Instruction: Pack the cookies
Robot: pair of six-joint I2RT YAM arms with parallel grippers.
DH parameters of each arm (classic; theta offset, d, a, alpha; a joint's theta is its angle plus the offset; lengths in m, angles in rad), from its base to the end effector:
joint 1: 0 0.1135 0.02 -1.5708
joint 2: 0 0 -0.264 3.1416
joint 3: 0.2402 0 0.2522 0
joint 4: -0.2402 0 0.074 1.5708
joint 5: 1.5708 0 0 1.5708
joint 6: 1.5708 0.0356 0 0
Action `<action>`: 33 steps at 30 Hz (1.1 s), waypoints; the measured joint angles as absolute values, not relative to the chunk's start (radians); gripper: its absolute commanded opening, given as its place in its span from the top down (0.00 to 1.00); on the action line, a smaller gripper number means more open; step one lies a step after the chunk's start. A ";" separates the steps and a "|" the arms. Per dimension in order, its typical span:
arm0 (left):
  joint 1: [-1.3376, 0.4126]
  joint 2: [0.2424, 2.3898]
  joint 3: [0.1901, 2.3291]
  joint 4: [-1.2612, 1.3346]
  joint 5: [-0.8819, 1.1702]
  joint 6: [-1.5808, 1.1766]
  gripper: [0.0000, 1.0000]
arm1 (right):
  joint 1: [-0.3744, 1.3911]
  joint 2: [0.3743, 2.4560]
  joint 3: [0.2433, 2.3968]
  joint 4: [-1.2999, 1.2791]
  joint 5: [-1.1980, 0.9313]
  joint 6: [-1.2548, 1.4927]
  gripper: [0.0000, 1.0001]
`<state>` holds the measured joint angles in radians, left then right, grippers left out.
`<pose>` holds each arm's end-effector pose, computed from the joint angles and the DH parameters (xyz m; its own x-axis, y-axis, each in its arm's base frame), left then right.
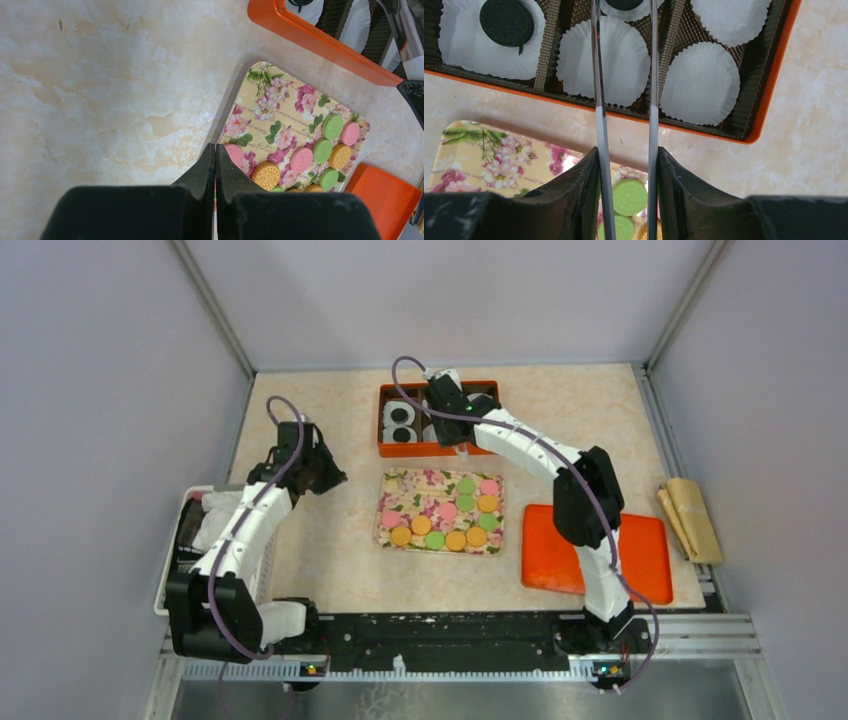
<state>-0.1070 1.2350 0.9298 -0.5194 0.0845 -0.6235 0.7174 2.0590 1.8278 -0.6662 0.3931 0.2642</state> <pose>0.2572 -0.0306 0.2660 -0.6881 -0.5112 -0.5149 -0.2936 0.8451 -0.4467 0.3576 0.2939 0.2654 -0.6802 -0.2733 -0.6802 -0.2586 0.9577 -0.1262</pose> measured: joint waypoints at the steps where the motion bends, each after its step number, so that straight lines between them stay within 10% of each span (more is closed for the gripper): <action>1: -0.106 1.235 0.930 -0.519 0.082 -0.624 1.00 | 0.716 2.077 1.845 -0.666 0.393 0.258 0.92; 12: -0.104 1.235 0.931 -0.519 0.073 -0.620 1.00 | 0.701 2.160 1.965 -0.692 0.408 0.216 0.52; 33: -0.103 1.235 0.931 -0.517 0.091 -0.621 1.00 | 0.718 1.824 1.660 -0.651 0.383 0.230 0.57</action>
<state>-0.1028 1.2350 0.9314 -0.5175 0.0910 -0.6209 0.7181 1.8240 1.6604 -0.6506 0.3828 0.2298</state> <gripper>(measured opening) 0.005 0.430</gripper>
